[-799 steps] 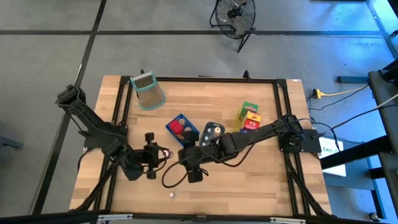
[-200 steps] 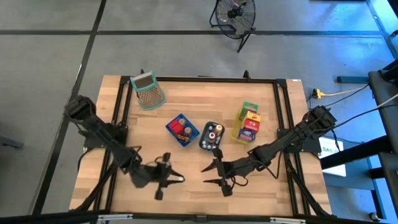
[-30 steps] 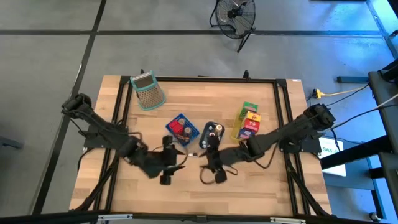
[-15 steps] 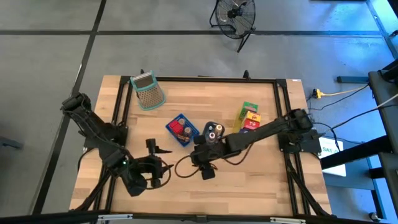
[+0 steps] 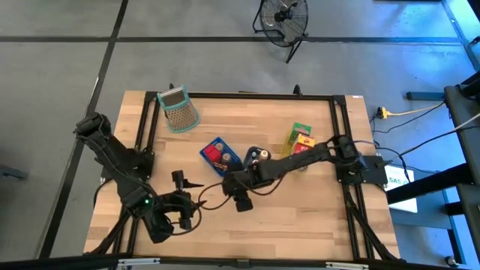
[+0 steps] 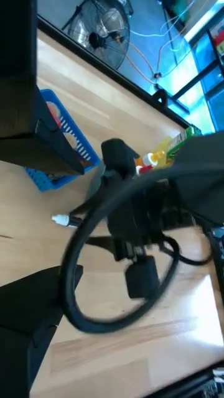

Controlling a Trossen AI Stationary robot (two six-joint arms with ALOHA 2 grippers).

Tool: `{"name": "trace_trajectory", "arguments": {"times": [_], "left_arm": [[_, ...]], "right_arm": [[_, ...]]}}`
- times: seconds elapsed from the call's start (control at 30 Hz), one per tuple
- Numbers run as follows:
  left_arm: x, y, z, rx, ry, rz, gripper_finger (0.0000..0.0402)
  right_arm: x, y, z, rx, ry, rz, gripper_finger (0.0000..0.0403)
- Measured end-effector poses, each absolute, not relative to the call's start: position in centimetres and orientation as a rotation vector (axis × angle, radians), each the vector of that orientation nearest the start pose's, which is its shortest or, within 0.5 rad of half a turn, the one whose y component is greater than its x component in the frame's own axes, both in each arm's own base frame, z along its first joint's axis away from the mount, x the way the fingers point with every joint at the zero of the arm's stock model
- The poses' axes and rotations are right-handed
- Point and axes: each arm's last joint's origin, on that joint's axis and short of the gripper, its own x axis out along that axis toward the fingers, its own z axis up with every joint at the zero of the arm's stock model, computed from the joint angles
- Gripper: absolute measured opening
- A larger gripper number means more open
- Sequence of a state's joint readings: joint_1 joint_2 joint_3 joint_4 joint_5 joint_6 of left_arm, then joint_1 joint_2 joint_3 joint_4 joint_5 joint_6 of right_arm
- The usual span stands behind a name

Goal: Pick & Place Kitchen Items
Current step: Put the green food coloring bottle into the green bin

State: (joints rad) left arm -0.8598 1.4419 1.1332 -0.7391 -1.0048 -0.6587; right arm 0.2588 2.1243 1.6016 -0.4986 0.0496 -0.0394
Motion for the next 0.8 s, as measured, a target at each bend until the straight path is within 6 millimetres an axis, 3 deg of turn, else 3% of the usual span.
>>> {"name": "trace_trajectory", "arguments": {"times": [0.5,0.8], "left_arm": [[20.5,-20.2,26.3,0.252,0.544,0.342,0.0244],[20.5,-20.2,26.3,0.251,0.544,0.34,0.0244]], "right_arm": [[44.0,10.6,17.4,-0.171,1.004,0.157,0.0202],[44.5,10.5,14.6,-0.18,1.052,0.154,0.0202]]}}
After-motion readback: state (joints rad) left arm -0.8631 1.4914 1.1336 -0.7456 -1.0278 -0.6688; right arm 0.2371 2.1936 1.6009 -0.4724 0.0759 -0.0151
